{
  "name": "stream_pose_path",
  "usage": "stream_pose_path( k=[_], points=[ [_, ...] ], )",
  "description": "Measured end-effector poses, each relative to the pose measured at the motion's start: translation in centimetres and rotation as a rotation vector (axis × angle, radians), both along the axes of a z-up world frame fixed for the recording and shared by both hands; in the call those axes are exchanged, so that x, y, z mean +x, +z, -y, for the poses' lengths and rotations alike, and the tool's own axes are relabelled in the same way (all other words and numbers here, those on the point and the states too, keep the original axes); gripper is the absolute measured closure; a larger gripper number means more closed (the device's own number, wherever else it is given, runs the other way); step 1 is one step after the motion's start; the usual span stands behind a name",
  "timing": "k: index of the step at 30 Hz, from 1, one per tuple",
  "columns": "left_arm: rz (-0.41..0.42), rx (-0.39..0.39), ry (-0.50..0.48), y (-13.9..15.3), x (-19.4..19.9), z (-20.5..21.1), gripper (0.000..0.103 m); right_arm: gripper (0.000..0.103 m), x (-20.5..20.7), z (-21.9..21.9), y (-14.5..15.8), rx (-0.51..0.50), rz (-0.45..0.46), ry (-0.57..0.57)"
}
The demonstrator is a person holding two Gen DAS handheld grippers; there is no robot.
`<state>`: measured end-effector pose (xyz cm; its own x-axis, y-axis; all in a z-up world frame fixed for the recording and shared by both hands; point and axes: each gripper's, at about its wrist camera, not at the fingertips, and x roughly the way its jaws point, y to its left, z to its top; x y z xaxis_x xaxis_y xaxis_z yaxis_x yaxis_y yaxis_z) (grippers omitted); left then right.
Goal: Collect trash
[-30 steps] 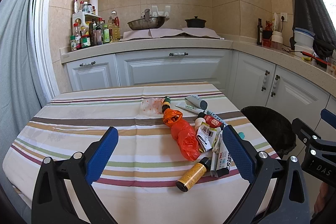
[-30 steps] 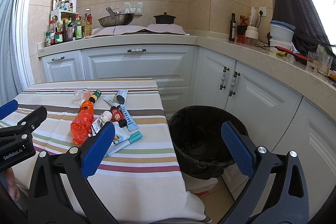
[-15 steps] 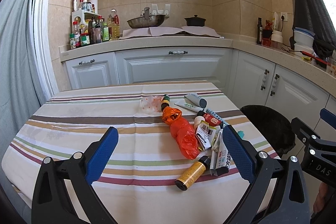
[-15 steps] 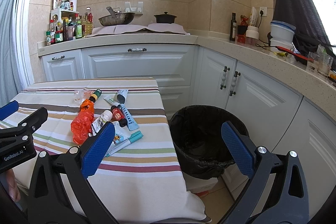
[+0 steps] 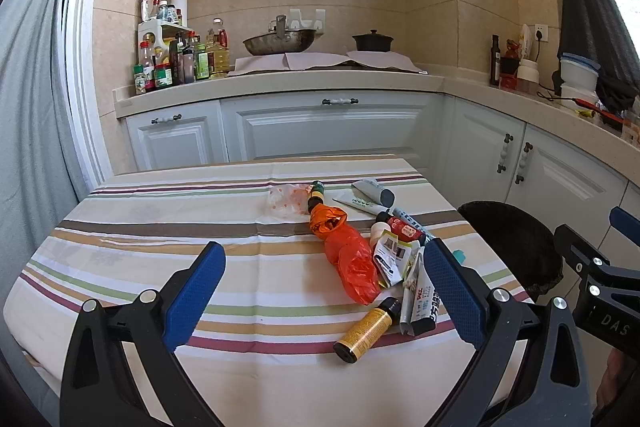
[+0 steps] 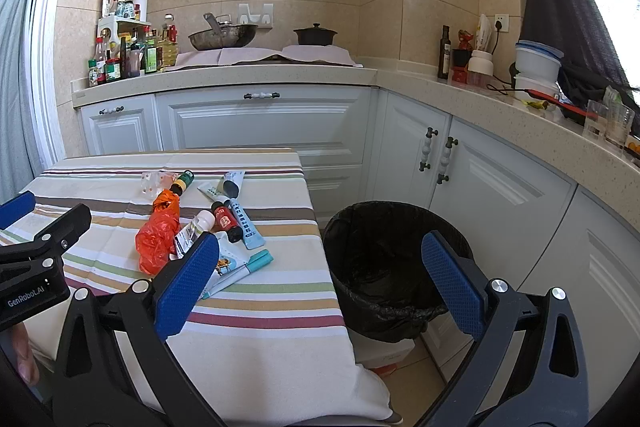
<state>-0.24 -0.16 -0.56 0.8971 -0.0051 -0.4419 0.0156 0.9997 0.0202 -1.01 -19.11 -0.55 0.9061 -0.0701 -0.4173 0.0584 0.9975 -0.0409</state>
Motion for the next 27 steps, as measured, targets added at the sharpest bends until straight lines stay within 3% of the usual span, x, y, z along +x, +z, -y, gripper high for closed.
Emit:
stream_pose_path(
  k=[27],
  points=[
    [-0.01, 0.001, -0.003, -0.14, -0.03, 0.0, 0.006, 0.004, -0.07, -0.1, 0.03, -0.001, 0.0, 0.001]
  ],
)
